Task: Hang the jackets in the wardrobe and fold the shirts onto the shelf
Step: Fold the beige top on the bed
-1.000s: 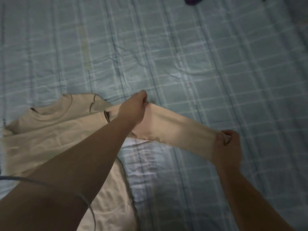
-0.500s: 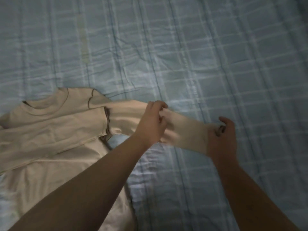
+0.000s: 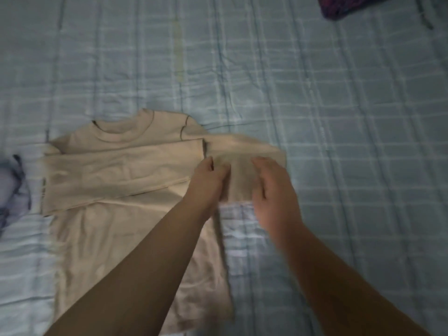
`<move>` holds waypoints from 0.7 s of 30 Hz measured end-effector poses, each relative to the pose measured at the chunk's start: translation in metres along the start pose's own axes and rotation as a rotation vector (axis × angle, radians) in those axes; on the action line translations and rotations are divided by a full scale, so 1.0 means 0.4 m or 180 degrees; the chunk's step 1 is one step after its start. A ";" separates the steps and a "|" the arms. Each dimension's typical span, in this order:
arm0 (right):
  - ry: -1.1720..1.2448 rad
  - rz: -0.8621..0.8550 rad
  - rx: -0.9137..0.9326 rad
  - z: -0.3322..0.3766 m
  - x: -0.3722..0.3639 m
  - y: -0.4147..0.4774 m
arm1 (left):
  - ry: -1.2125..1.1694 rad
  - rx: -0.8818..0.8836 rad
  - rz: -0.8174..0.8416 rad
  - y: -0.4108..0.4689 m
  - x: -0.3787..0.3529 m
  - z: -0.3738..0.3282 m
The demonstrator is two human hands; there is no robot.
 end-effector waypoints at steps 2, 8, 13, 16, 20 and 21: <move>-0.0424 0.0119 0.0298 0.058 -0.091 -0.019 | 0.0197 -0.0150 -0.0157 0.008 0.103 -0.032; -0.1166 0.0396 0.0437 0.284 -0.340 -0.070 | 0.0836 -0.0609 -0.0426 0.039 0.420 -0.107; -0.1384 0.0480 0.0441 0.439 -0.523 -0.102 | 0.0967 -0.0696 -0.0877 0.053 0.693 -0.103; -0.1501 0.0585 0.0415 0.491 -0.623 -0.120 | 0.1347 -0.0709 -0.0968 0.073 0.835 -0.087; -0.1701 0.0718 0.0341 0.521 -0.724 -0.151 | 0.1982 -0.0947 -0.1069 0.096 0.974 -0.050; -0.1736 0.0733 0.0352 0.527 -0.742 -0.158 | 0.2034 -0.0969 -0.1107 0.100 0.999 -0.036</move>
Point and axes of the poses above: each hand's wrist, its own y-axis towards the middle knuckle, its own x-axis out of the back of the hand, z = x × y, the point moved 6 cm from there along y, towards the middle knuckle, and after that the axes turned 15 degrees about -x, right-handed, at the moved point
